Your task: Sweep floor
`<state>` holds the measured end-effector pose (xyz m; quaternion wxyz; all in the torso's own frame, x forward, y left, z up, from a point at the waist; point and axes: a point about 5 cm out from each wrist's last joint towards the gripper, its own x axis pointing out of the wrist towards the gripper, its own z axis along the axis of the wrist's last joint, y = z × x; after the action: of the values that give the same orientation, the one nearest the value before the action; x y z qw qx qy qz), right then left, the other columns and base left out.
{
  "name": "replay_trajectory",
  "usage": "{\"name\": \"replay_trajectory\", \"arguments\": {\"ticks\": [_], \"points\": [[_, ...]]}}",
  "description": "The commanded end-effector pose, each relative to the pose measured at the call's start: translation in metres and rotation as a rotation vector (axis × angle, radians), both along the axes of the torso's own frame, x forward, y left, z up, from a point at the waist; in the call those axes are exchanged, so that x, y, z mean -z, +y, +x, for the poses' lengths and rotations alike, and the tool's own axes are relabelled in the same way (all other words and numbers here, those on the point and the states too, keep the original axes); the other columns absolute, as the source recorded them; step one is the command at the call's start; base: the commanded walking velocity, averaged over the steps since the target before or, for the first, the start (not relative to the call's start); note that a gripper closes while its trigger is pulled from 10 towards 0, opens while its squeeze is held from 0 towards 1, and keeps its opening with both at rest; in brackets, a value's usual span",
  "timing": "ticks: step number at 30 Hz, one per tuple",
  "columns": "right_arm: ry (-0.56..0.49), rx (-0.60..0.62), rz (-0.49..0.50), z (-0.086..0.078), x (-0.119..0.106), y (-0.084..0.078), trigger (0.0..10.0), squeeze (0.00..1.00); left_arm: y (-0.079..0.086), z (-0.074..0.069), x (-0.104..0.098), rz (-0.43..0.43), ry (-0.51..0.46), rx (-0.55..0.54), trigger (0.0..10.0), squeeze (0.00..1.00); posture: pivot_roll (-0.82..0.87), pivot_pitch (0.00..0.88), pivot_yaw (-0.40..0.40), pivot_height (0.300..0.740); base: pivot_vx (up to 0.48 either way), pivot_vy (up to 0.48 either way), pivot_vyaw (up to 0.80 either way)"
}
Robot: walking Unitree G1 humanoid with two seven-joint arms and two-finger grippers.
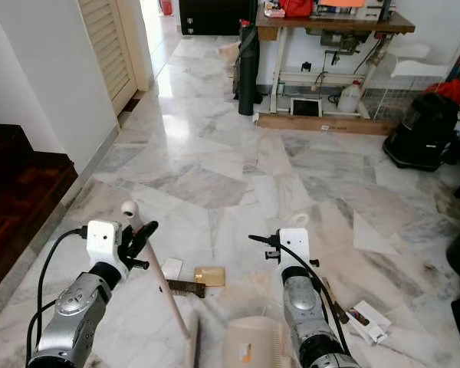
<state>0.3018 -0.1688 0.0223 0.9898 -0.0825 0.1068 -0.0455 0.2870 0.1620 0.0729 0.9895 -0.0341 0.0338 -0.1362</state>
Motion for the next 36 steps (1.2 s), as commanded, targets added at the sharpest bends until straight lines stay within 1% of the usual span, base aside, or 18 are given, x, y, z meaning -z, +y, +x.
{"name": "replay_trajectory", "arguments": {"ticks": [1, 7, 10, 14, 16, 18, 19, 21, 23, 25, 28, 31, 32, 33, 36], "points": [[-0.054, 0.003, -0.002, 0.009, -0.011, 0.001, 10.0, 0.0, 0.002, 0.002, -0.01, -0.005, -0.028, 0.02, 10.0, 0.0, 0.13, 0.0, 0.018, 0.74, 0.0, 0.0, 0.0], [-0.045, 0.001, -0.007, 0.009, -0.01, 0.002, 10.0, 0.0, 0.001, -0.001, -0.006, -0.011, 0.022, 0.083, 10.0, 0.0, 0.14, 0.0, 0.02, 0.74, 0.0, 0.0, 0.0], [-0.043, 0.004, -0.009, 0.009, -0.01, 0.002, 10.0, 0.0, 0.001, -0.001, -0.008, -0.008, 0.023, 0.105, 10.0, 0.0, 0.14, 0.0, 0.021, 0.74, 0.0, 0.0, 0.0], [-0.045, 0.009, -0.012, 0.01, -0.011, 0.002, 10.0, 0.0, 0.009, 0.003, -0.026, -0.001, -0.062, 0.054, 10.0, 0.0, 0.14, 0.0, 0.023, 0.74, 0.0, 0.0, 0.0], [-0.044, 0.01, -0.012, 0.01, -0.011, 0.002, 10.0, 0.0, 0.01, 0.005, -0.033, -0.001, -0.09, 0.048, 10.0, 0.0, 0.14, 0.0, 0.023, 0.74, 0.0, 0.0, 0.0], [-0.042, 0.01, -0.01, 0.01, -0.011, 0.002, 10.0, 0.0, 0.012, 0.006, -0.049, -0.013, -0.145, 0.048, 10.0, 0.0, 0.14, 0.0, 0.022, 0.74, 0.0, 0.0, 0.0], [-0.042, 0.01, -0.01, 0.01, -0.011, 0.002, 10.0, 0.0, 0.012, 0.006, -0.049, -0.013, -0.145, 0.048, 10.0, 0.0, 0.14, 0.0, 0.022, 0.74, 0.0, 0.0, 0.0], [-0.04, 0.01, -0.012, 0.011, -0.011, 0.002, 10.0, 0.0, 0.014, 0.007, -0.064, -0.031, -0.197, 0.036, 10.0, 0.0, 0.14, 0.0, 0.021, 0.74, 0.0, 0.0, 0.0], [-0.039, 0.011, -0.013, 0.011, -0.011, 0.002, 10.0, 0.0, 0.016, 0.008, -0.07, -0.026, -0.228, 0.025, 10.0, 0.0, 0.14, 0.0, 0.021, 0.74, 0.0, 0.0, 0.0], [-0.038, 0.011, -0.014, 0.011, -0.011, 0.002, 10.0, 0.0, 0.017, 0.009, -0.078, 0.011, -0.272, 0.012, 10.0, 0.0, 0.14, 0.0, 0.02, 0.74, 0.0, 0.0, 0.0], [-0.04, 0.012, -0.014, 0.011, -0.012, 0.001, 10.0, 0.0, 0.016, 0.011, -0.081, 0.057, -0.3, 0.001, 10.0, 0.0, 0.13, 0.0, 0.019, 0.74, 0.0, 0.0, 0.0], [-0.041, 0.012, -0.014, 0.011, -0.012, 0.001, 10.0, 0.0, 0.015, 0.011, -0.08, 0.1, -0.314, -0.011, 10.0, 0.0, 0.13, 0.0, 0.018, 0.74, 0.0, 0.0, 0.0], [-0.042, 0.011, -0.015, 0.011, -0.012, 0.001, 10.0, 0.0, 0.013, 0.011, -0.076, 0.157, -0.32, -0.013, 10.0, 0.0, 0.13, 0.0, 0.017, 0.74, 0.0, 0.0, 0.0], [-0.042, 0.011, -0.016, 0.011, -0.012, 0.0, 10.0, 0.0, 0.011, 0.011, -0.072, 0.192, -0.321, -0.016, 10.0, 0.0, 0.13, 0.0, 0.014, 0.74, 0.0, 0.0, 0.0], [-0.042, 0.01, -0.017, 0.011, -0.012, 0.0, 10.0, 0.0, 0.01, 0.012, -0.067, 0.215, -0.318, -0.017, 10.0, 0.0, 0.13, 0.0, 0.014, 0.74, 0.0, 0.0, 0.0]]}}
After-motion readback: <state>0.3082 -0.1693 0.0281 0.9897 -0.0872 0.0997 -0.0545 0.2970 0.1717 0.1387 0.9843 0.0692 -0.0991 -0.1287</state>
